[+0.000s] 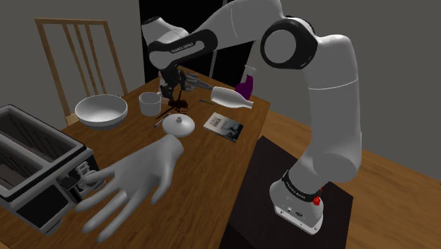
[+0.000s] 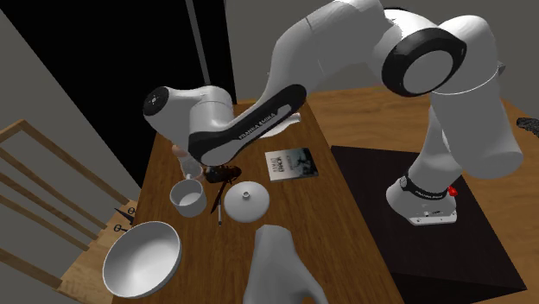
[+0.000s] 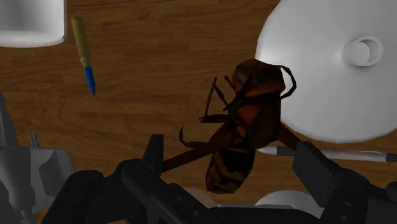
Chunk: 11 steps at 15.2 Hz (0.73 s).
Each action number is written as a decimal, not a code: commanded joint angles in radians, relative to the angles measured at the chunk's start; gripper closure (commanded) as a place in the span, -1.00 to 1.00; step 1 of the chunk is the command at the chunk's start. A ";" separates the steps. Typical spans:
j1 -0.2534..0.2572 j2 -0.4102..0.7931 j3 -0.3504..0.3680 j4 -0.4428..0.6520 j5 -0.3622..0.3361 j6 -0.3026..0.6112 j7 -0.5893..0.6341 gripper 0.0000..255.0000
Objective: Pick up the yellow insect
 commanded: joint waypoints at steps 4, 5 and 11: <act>0.024 0.188 -0.012 0.225 -0.027 -0.049 -0.021 -1.00; 0.023 0.195 -0.011 0.223 -0.029 -0.041 -0.018 -1.00; -0.021 0.241 0.051 0.224 -0.086 -0.010 0.019 -1.00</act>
